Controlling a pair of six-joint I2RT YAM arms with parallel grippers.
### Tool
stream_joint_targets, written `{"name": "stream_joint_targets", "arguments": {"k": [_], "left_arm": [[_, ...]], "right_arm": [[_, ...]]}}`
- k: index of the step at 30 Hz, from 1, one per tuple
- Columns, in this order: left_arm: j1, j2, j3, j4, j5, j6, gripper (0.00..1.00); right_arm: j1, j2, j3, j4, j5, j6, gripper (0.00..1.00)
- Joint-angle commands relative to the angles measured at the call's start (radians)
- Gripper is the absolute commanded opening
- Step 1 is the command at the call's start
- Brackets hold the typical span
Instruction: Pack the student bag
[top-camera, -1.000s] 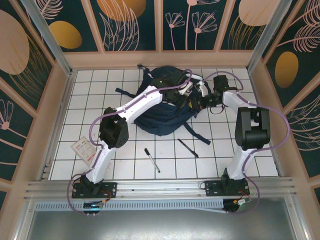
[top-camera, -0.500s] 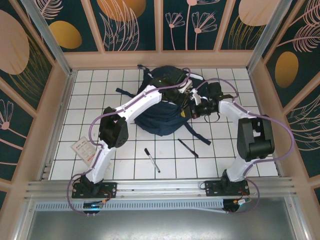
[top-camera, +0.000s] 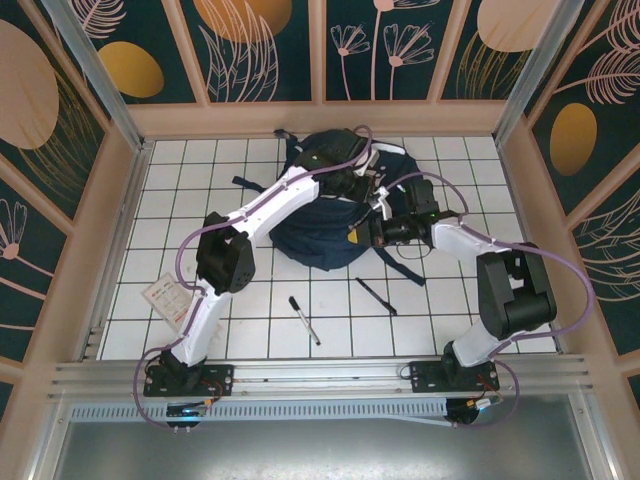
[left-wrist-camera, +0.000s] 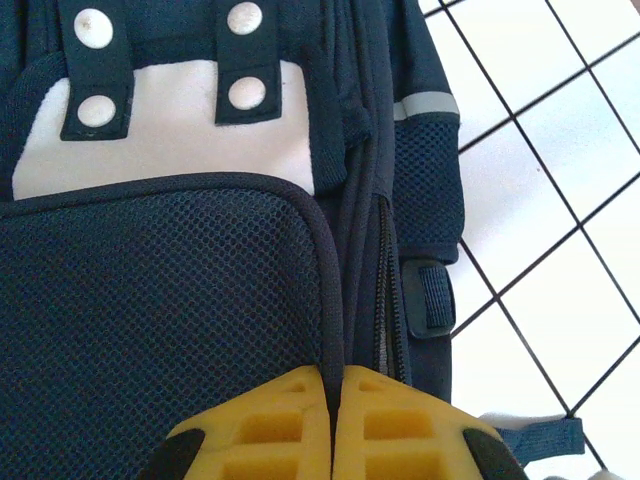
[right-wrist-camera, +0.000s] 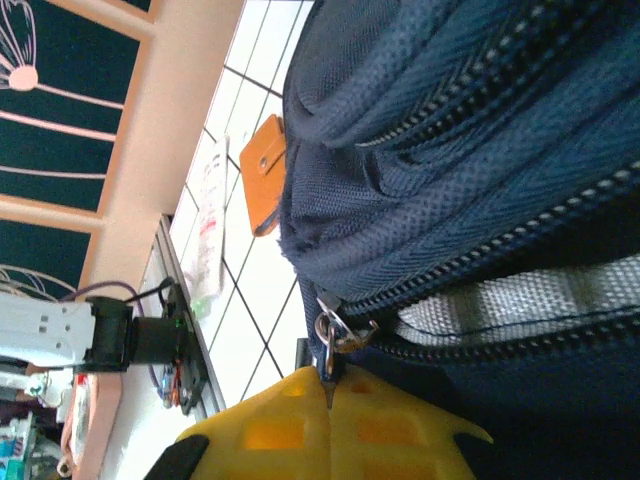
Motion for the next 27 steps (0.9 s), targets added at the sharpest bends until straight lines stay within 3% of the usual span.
{"name": "stream_joint_targets", "arguments": {"k": [1,5,7,15,20,27], "left_arm": [[0.007,0.026,0.085,0.218,-0.001,-0.070,0.00],[0.007,0.039,0.114,0.228,-0.011,-0.073,0.00],[0.008,0.035,0.114,0.239,-0.020,-0.072,0.00],[0.008,0.022,0.110,0.252,-0.003,-0.038,0.00],[0.008,0.014,0.108,0.246,0.012,-0.028,0.00],[0.009,0.015,0.113,0.256,0.044,-0.054,0.00]], "right_arm": [[0.078,-0.033,-0.077,0.155,-0.040,0.187,0.01],[0.103,-0.050,-0.143,0.306,0.028,0.340,0.03],[0.102,-0.068,-0.157,0.308,0.069,0.366,0.11],[0.050,-0.191,-0.154,0.049,0.260,0.273,0.38],[-0.004,-0.234,-0.086,-0.100,0.370,0.260,0.43],[-0.050,-0.220,-0.026,0.044,0.385,0.453,0.48]]}}
